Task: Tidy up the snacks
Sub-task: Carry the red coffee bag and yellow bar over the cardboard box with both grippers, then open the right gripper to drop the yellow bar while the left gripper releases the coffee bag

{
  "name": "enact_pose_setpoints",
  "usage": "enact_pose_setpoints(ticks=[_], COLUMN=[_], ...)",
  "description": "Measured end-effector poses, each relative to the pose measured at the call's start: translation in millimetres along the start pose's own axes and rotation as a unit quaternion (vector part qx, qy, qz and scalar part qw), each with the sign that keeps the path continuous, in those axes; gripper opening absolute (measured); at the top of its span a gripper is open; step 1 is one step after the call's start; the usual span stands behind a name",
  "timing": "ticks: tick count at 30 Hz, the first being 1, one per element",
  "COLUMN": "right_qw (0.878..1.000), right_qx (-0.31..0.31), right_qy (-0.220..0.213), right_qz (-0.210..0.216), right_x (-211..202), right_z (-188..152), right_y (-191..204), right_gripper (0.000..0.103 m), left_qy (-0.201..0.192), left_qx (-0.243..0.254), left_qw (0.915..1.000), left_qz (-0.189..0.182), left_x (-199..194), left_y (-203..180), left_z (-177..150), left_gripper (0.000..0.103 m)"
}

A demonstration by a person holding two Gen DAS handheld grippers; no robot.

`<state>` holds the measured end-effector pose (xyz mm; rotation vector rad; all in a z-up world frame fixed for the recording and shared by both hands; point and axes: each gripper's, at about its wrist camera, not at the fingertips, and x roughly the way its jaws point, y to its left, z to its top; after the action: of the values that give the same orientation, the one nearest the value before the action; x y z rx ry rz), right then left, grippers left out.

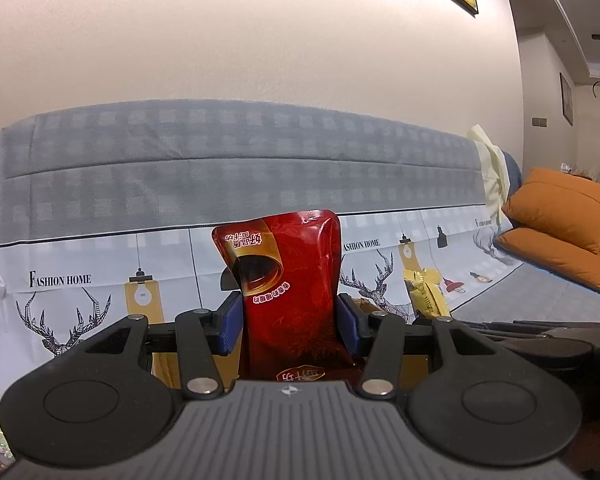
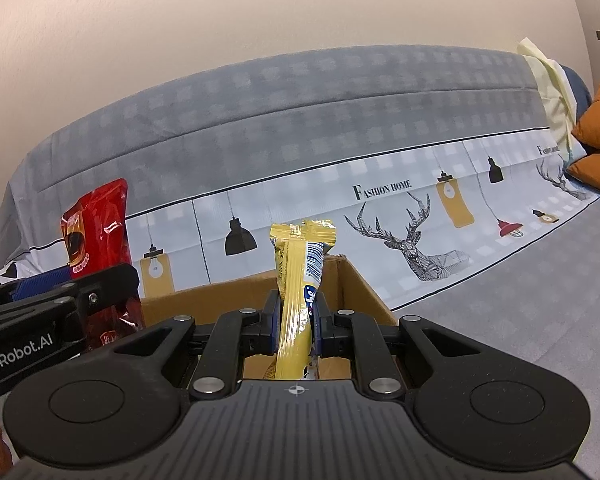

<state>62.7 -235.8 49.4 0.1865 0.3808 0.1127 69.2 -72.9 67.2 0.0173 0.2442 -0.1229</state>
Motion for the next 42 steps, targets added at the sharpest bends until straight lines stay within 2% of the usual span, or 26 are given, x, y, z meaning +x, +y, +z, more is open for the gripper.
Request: enact_pose_setpoints(ticks=[16, 19, 20, 22, 23, 36, 40, 42], right_qw=[1.000, 1.000, 1.000, 1.000, 1.000, 1.000, 1.000, 1.000], right_qx=[-0.004, -0.005, -0.004, 0.001, 0.003, 0.002, -0.001, 0.002], right_qy=[0.004, 0.010, 0.013, 0.015, 0.017, 0.014, 0.011, 0.006], right_qz=[0.003, 0.003, 0.002, -0.008, -0.009, -0.013, -0.021, -0.029], right_x=[6.0, 8.3, 9.4, 10.8, 11.7, 13.3, 14.8, 15.0], right_z=[0.1, -0.2, -0.4, -0.3, -0.4, -2.4, -3.7, -3.6], right_y=[-0.5, 0.2, 0.1, -1.3, -2.3, 11.0, 17.1, 17.6], right_gripper=[0.017, 0.021, 0.033, 0.049, 0.053, 0.057, 0.062, 0.063], left_qy=[0.002, 0.006, 0.005, 0.007, 0.008, 0.012, 0.021, 0.019], left_qx=[-0.002, 0.002, 0.002, -0.004, -0.007, -0.029, -0.043, -0.043], left_qw=[1.0000, 1.0000, 1.0000, 1.0000, 0.9999, 0.9994, 0.9989, 0.9989], left_qz=[-0.004, -0.001, 0.004, 0.003, 0.005, 0.013, 0.001, 0.003], left_x=[2.8, 4.3, 4.4, 5.4, 6.0, 7.3, 8.7, 8.1], left_y=[-1.4, -1.7, -1.5, 1.2, 2.1, 14.4, 22.2, 24.2], left_z=[0.8, 0.5, 0.5, 1.0, 1.2, 3.5, 4.6, 6.1], left_gripper=[0.057, 0.068, 0.069, 0.071, 0.071, 0.071, 0.081, 0.083])
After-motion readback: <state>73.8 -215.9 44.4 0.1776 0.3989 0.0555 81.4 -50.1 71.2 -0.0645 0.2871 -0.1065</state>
